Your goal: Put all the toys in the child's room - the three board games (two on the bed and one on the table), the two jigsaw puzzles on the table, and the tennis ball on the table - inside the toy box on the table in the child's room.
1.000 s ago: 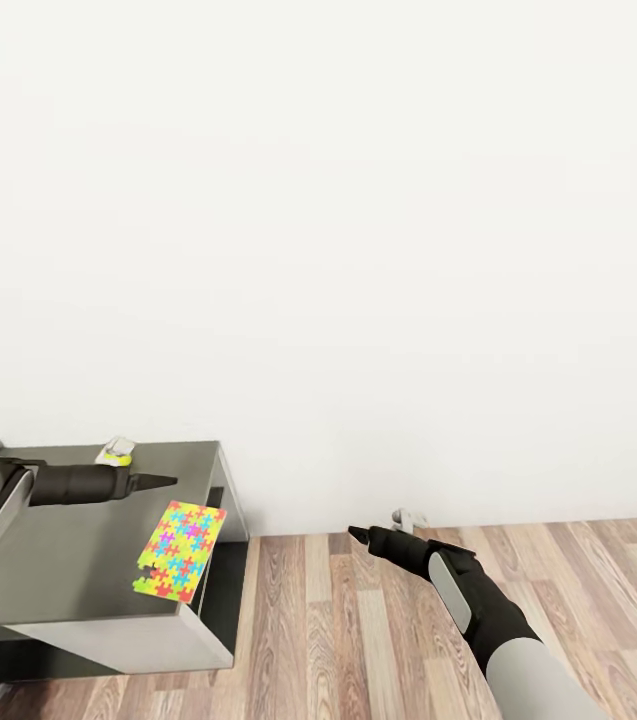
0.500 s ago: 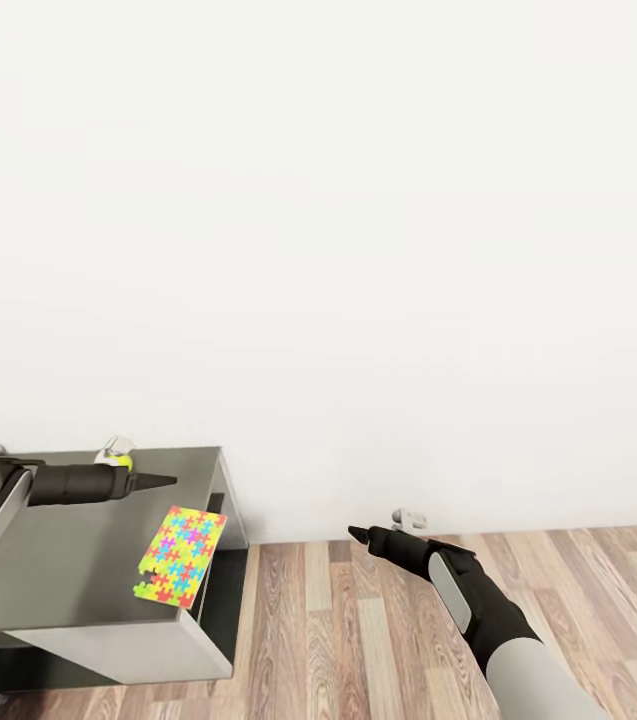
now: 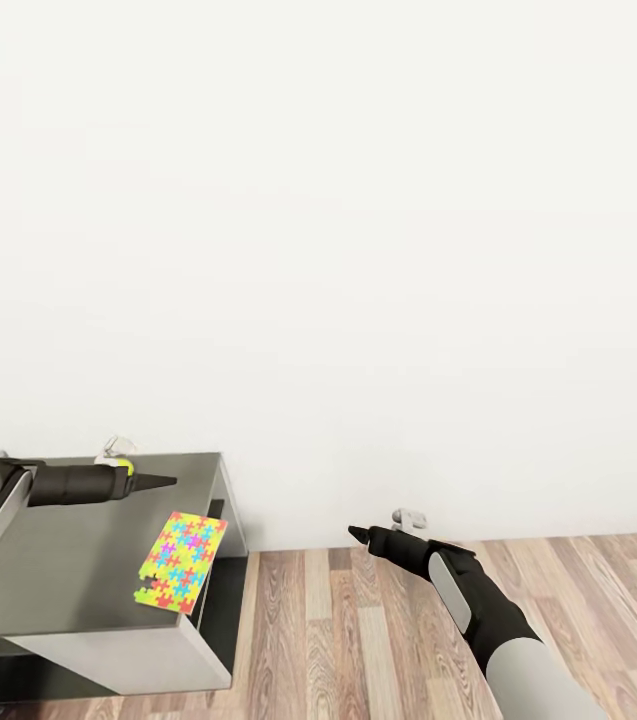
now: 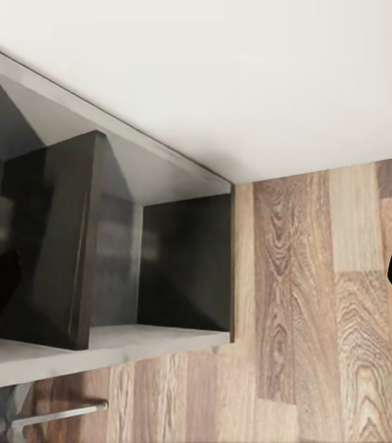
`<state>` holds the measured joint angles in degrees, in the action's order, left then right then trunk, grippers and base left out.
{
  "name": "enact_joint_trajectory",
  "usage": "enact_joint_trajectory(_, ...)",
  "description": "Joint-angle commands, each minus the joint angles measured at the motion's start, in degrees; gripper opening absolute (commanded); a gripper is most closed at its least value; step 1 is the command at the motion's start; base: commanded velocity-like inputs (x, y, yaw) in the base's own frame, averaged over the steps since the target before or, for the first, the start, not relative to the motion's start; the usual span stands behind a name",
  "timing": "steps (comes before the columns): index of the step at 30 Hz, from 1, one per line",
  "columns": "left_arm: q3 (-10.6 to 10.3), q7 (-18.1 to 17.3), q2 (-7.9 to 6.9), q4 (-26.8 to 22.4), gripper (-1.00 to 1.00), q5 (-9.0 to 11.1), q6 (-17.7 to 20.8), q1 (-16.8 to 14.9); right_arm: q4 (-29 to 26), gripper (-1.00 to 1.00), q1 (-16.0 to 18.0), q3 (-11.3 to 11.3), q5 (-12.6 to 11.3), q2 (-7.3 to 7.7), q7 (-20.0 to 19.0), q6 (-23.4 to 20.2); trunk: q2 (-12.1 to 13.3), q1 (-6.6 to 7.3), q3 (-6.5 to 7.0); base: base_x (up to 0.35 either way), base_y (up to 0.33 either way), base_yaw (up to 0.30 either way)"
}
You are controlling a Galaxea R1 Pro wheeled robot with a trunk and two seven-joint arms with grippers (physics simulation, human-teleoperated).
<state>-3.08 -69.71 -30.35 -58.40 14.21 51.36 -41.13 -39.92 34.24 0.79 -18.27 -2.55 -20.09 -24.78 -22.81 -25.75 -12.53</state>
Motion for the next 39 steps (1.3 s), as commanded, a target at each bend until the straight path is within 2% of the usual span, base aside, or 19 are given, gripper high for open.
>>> enact_joint_trajectory(1,-0.14,0.01,-0.06,0.03,1.0,0.29,0.41,-0.07,-0.07,1.0,0.03,0.01,-0.35,0.0,0.04,-0.35,-0.11,-0.04,-0.02,0.0,0.0,0.0)
enact_joint_trajectory(22,-0.08,0.01,-0.09,0.13,1.0,0.29,0.41,-0.02,-0.07,1.0,0.03,0.01,-0.52,-0.05,0.05,-0.39,-0.11,-0.04,1.91,0.0,0.006,0.0)
enact_joint_trajectory(39,0.0,0.01,-0.15,0.29,1.0,0.33,0.35,-0.02,-0.07,1.0,0.03,0.01,-0.92,-0.06,0.05,-0.5,-0.11,-0.04,3.47,0.0,0.134,0.0)
